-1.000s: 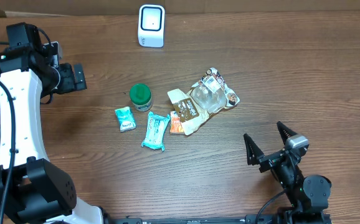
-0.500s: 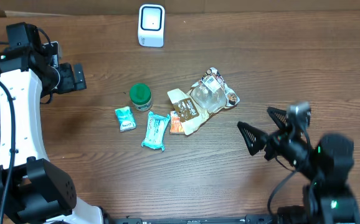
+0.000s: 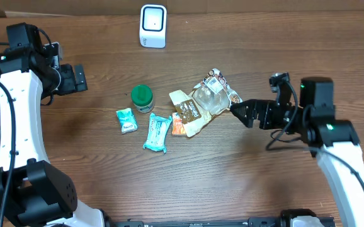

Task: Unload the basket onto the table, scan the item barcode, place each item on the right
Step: 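Reach the right gripper toward the clear bread bag on the table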

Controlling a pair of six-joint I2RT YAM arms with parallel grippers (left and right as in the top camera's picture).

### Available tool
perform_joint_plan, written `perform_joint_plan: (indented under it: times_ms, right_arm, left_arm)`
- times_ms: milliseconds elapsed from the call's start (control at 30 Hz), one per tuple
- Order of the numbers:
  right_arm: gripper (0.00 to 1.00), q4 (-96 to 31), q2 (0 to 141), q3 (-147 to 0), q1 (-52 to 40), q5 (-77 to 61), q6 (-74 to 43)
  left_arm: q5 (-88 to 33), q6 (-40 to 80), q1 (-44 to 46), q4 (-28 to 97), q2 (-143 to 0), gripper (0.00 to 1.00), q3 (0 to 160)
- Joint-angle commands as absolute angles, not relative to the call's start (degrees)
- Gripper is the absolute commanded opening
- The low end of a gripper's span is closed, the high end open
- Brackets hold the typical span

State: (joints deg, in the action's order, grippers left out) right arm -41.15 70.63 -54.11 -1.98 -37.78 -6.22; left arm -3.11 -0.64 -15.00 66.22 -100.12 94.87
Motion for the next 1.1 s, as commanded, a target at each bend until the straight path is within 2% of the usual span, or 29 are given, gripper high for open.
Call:
perform_joint_plan:
  times_ms: [0,200,300,533,667,933,1067]
  right_arm:
    - [1.0,-40.14,73.89,-55.72,-2.31,-42.72,-6.24]
    - [1.0,-39.09,79.37,-55.72,-2.33,-43.66,-7.86]
    - [0.9,-37.34,82.06,-55.72,-2.98,-41.69,-15.22]
    - [0.82,-33.43,86.04,-55.72,-9.89,-26.61,-37.06]
    - [0.77,-31.09,87.74,-55.7,-14.13,-20.01,-45.32]
    - [0.71,-29.98,92.49,-55.68,-20.64,-9.23,-57.32]
    - [0.67,-26.15,96.12,-55.68,-21.54,-8.8,-58.54]
  left_arm:
    - [-2.76,-1.93,-14.98,66.11,-100.4,0.99,95.79]
    - [-2.76,-1.93,-14.98,66.13,-100.4,1.0,95.79]
    - [-2.76,-1.93,-14.98,66.11,-100.4,1.0,95.79]
    - [-2.76,-1.93,-14.98,66.11,-100.4,1.0,95.79]
    - [-2.76,-1.91,-14.98,66.13,-100.4,1.0,95.79]
    - [-2.76,-1.91,-14.98,66.11,-100.4,1.0,95.79]
    - [-2.76,-1.93,-14.98,66.13,-100.4,1.0,95.79]
